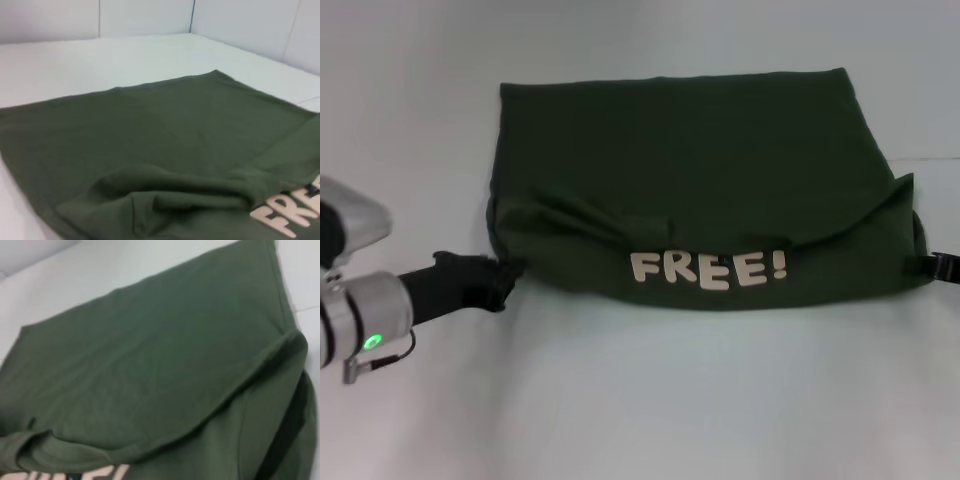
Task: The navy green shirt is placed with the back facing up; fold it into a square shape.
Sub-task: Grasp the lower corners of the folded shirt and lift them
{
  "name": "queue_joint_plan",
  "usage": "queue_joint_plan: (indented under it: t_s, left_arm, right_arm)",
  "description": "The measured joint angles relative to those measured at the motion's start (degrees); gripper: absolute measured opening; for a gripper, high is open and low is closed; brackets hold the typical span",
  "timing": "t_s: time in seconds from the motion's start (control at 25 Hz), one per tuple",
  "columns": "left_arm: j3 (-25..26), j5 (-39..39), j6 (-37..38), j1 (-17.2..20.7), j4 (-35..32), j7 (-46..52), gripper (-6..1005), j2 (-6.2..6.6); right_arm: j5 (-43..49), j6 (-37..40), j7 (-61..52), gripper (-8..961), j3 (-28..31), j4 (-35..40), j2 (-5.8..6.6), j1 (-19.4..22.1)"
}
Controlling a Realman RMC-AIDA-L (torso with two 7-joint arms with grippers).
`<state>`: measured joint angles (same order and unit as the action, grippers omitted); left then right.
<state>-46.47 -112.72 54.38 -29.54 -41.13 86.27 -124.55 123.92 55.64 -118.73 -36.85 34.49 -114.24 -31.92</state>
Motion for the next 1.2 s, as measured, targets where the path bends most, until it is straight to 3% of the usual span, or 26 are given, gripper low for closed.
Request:
queue_joint_plan:
  t_s: [0.36,0.76,1.2]
  left_arm:
    - [7.3,-0.4,16.6,6.1,-4.3,2.4,37,0.18]
    - [18.0,-6.3,35.9,10.2,-6.7,2.7,36,0.25]
    - [23.6,-14.1,48.0,13.0,-6.9,2.7,38,0.2]
  right_arm:
    - [-2.3,12.1,4.5,41,1.7,6.8,-0.49,7.2]
    - [-2.4,28.7,14.5,42,10.5,8.6,-0.48,14.0]
    - [-2.0,38.6,21.0,42,13.5,8.7,-0.19,19.4]
